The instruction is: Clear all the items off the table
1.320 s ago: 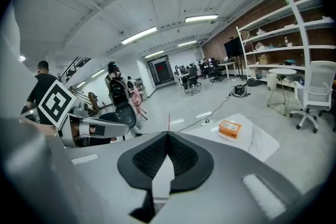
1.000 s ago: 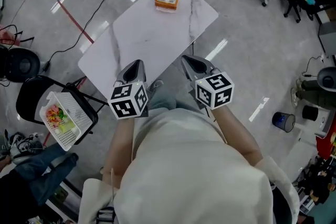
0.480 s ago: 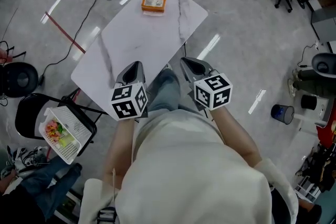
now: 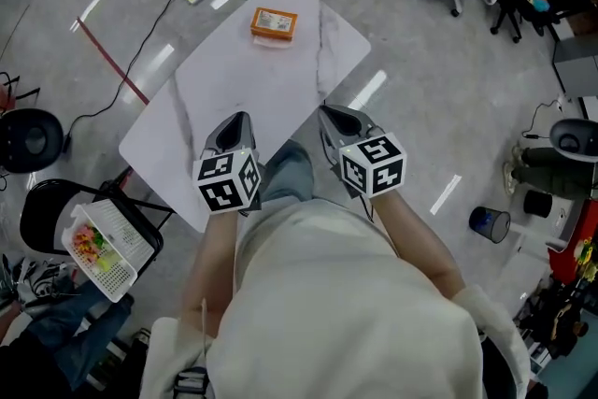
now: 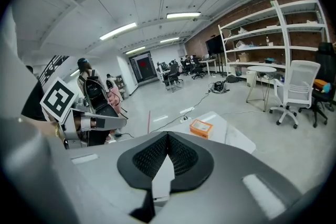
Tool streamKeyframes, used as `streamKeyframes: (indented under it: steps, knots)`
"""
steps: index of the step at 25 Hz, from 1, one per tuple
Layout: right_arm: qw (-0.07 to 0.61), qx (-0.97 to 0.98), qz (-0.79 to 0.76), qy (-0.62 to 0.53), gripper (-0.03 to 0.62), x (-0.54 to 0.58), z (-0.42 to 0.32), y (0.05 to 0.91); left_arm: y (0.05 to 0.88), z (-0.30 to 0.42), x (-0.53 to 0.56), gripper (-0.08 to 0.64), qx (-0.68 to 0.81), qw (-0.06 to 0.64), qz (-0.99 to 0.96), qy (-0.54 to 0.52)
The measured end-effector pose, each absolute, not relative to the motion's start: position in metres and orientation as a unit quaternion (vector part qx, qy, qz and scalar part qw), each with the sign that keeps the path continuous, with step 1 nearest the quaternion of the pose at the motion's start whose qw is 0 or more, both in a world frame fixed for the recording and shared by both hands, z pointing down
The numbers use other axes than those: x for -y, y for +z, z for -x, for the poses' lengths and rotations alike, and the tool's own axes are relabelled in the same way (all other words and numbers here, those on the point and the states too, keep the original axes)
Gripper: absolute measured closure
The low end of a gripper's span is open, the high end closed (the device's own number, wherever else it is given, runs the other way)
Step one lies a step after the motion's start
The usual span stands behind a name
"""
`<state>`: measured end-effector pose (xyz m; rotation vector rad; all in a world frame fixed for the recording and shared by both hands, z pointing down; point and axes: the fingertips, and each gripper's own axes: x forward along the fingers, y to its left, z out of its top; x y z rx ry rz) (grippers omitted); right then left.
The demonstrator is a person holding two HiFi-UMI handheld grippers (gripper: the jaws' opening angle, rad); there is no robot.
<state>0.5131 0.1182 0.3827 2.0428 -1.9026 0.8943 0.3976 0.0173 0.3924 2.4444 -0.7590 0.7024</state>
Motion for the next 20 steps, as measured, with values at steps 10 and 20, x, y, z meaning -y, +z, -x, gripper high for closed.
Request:
streamKeyframes:
  steps: [10, 20]
  knots:
    - [0.134, 0.670, -0.665, 0.300, 0.594, -0.047, -0.575, 0.381, 0.396, -0.453, 0.034, 0.552, 0.297, 0.235, -0.886, 0.268]
    - [0.145, 0.686, -0.642, 0.309, 0.594, 0.010, -0.606, 0.390, 0.398, -0.482, 0.084, 0.552, 0.312, 0.249, -0.878, 0.263]
